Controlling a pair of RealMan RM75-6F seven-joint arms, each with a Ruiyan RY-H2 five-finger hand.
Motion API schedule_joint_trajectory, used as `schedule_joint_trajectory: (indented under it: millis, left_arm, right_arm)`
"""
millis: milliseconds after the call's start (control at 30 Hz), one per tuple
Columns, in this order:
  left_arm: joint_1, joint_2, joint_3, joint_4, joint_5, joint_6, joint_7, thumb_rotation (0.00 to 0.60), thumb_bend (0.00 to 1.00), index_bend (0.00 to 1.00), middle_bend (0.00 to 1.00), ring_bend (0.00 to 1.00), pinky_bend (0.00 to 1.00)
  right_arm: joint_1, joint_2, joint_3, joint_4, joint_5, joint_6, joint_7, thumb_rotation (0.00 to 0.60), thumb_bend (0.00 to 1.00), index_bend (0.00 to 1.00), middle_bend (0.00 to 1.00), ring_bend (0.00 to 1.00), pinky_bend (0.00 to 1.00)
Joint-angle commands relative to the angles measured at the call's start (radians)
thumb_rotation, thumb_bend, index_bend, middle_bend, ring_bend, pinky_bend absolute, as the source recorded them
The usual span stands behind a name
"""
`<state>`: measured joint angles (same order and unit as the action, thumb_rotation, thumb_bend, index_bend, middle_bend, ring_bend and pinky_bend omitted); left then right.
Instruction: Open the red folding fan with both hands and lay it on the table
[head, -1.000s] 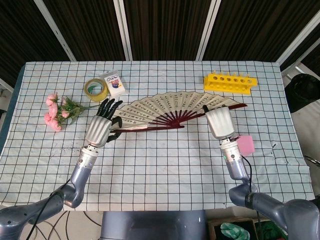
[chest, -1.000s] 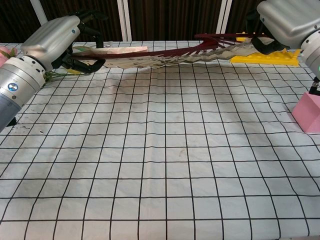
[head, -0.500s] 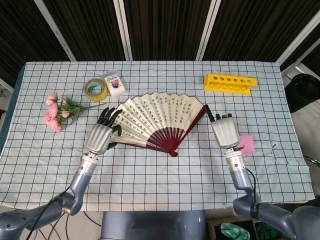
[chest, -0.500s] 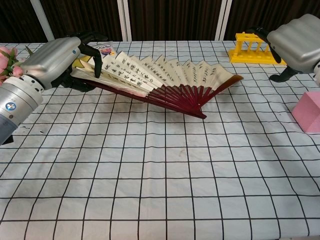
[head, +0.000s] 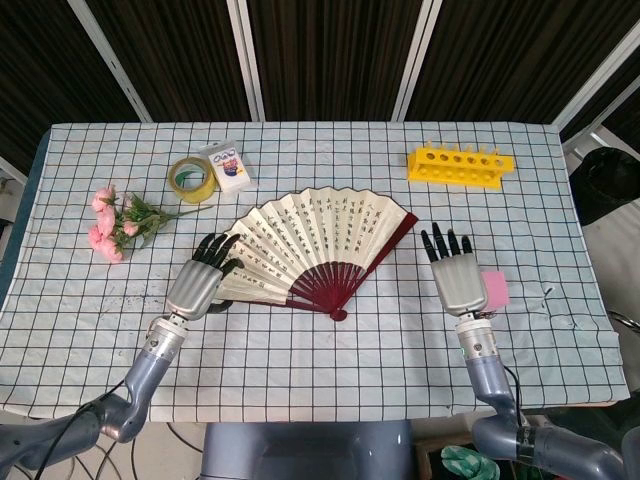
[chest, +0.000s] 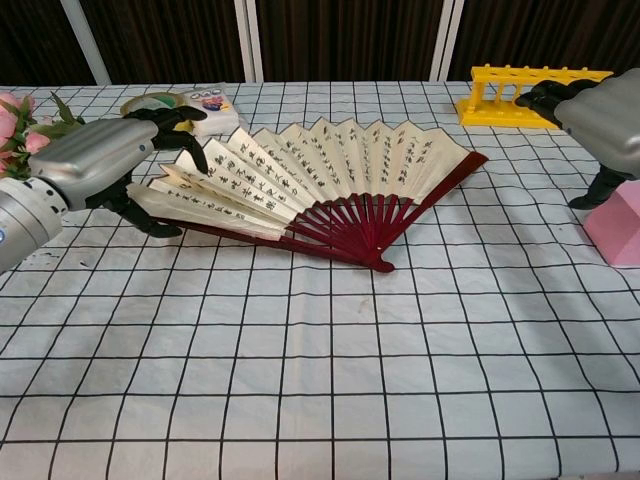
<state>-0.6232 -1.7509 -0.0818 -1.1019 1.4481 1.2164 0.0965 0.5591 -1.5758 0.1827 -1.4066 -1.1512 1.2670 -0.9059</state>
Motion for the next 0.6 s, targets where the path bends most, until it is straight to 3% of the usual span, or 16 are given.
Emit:
schedule_joint_trajectory:
  millis: [33,133,333,600]
  left_arm:
    - [0.014,0.06,0.014,-0.074,-0.027,-0.045,0.043,0.6,0.0,0.1,0.0,0.0,0.0]
    - [0.021,0.108,0.019,-0.134,-0.044,-0.068,0.077,0.6,0.0,0.03,0.0,0.0,0.0]
    - [0.046,0.216,0.031,-0.286,-0.06,-0.068,0.15,0.6,0.0,0.01,0.0,0.0,0.0]
    - [0.136,0.342,0.047,-0.442,-0.042,0.063,0.169,0.6,0.0,0.01,0.0,0.0,0.0]
  right_arm:
    - [-0.009,0.013,-0.007,-0.026,0.012,-0.003,-0.01,0.6,0.0,0.0,0.0,0.08,0.19]
    - [-0.021,0.026,-0.019,-0.066,0.016,0.003,-0.01,0.6,0.0,0.0,0.0,0.07,0.18]
    - [-0.048,0.061,-0.042,-0.146,-0.004,0.038,-0.007,0.6,0.0,0.0,0.0,0.07,0.18]
    - [-0.115,0.15,-0.082,-0.266,-0.106,0.133,0.091,0.6,0.0,0.0,0.0,0.07,0.18]
